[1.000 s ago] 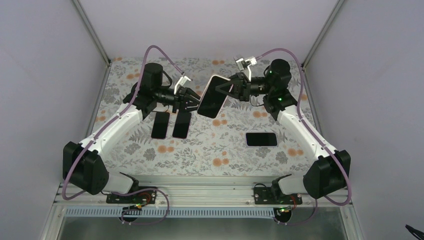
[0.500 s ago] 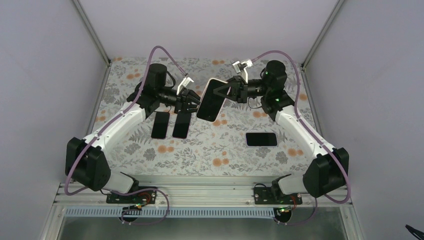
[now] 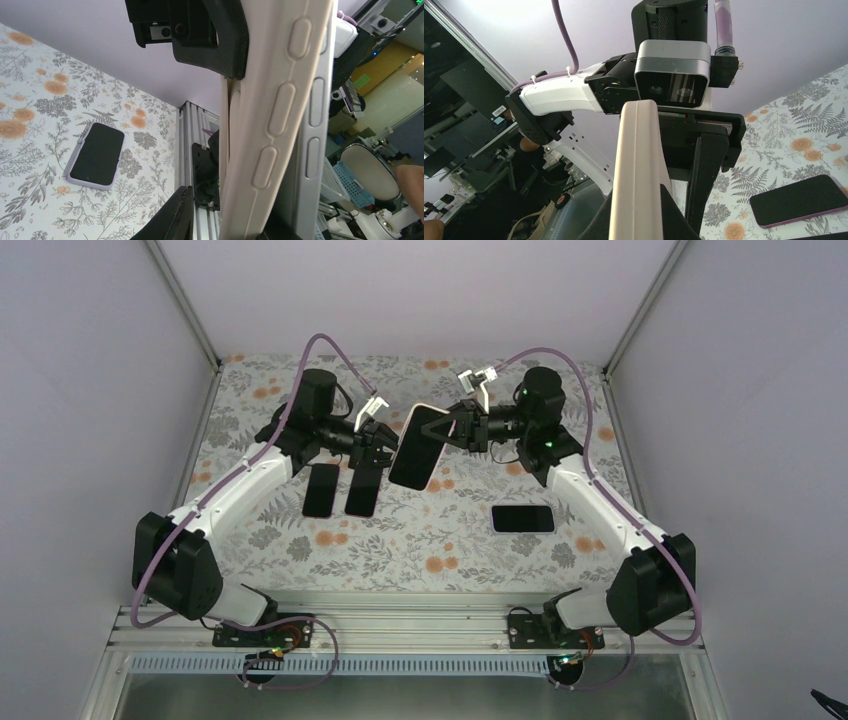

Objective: Take the phone out of the phone case
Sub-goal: Remove the phone case from the phone.

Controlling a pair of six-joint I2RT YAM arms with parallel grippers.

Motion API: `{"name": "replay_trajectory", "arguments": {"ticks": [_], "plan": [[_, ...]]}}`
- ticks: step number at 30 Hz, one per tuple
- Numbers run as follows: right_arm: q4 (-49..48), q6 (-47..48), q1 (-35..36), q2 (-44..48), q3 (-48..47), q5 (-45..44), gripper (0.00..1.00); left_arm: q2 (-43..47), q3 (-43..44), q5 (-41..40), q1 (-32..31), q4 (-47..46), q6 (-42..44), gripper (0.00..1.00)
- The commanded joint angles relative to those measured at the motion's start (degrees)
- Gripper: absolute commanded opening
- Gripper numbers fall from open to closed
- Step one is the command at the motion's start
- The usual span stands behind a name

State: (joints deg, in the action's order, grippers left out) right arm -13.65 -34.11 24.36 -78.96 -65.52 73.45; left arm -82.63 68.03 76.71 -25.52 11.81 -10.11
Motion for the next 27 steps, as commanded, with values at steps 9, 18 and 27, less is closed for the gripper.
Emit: {"name": "replay_trajectory", "arguments": {"ticks": [9, 18, 27], "plan": [[5.15, 4.29, 11.38, -2.34, 2.23, 7.99, 0.04, 0.18, 2.61, -2.22, -4.16, -8.95, -2.58, 0.11], [11.50, 7.56, 6.40, -4.07, -4.20, 5.82, 0.22, 1.54, -2.23, -2.62, 0.27, -20.07, -14.95, 0.02], [14.91, 8.04, -1.43, -4.29, -10.66, 0.78, 0.63, 1.70, -5.09, -4.23, 2.36, -24.03, -19.56, 0.02]]}}
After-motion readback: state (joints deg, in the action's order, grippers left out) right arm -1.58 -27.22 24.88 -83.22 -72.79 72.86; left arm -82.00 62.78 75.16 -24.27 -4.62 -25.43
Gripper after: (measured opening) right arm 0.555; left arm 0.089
